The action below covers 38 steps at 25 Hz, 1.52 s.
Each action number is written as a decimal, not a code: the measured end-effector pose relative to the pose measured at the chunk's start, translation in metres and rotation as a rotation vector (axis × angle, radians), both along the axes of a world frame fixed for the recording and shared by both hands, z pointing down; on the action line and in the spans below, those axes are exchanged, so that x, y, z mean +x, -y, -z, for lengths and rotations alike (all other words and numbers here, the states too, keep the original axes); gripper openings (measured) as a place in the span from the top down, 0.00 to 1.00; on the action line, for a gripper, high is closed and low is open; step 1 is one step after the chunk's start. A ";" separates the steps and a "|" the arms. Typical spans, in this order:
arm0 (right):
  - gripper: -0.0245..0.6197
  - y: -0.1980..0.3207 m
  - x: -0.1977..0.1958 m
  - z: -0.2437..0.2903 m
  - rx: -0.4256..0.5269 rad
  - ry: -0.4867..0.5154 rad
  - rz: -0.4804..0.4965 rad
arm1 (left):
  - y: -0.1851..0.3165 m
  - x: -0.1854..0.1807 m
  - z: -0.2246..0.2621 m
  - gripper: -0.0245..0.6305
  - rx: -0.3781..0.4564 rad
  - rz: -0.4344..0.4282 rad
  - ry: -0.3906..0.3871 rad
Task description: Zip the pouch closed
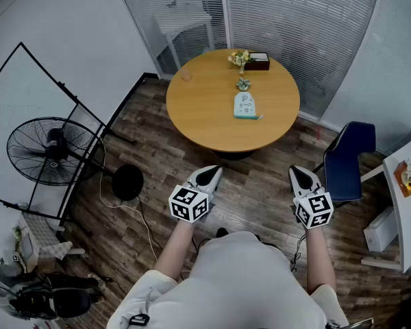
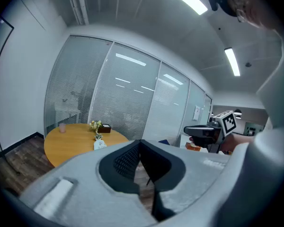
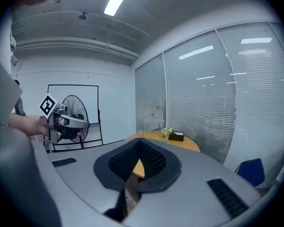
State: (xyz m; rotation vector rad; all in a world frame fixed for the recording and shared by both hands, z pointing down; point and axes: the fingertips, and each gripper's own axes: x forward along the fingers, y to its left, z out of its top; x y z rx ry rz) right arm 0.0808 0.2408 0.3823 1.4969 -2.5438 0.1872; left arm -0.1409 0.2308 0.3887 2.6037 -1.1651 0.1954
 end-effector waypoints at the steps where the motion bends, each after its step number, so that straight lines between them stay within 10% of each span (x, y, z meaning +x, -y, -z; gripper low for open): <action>1: 0.95 0.000 0.001 0.000 -0.001 0.001 0.000 | -0.001 0.001 0.000 0.93 -0.001 0.001 0.001; 38: 0.87 -0.026 0.061 -0.016 -0.024 0.066 0.103 | -0.037 0.073 -0.022 0.93 -0.050 0.072 0.005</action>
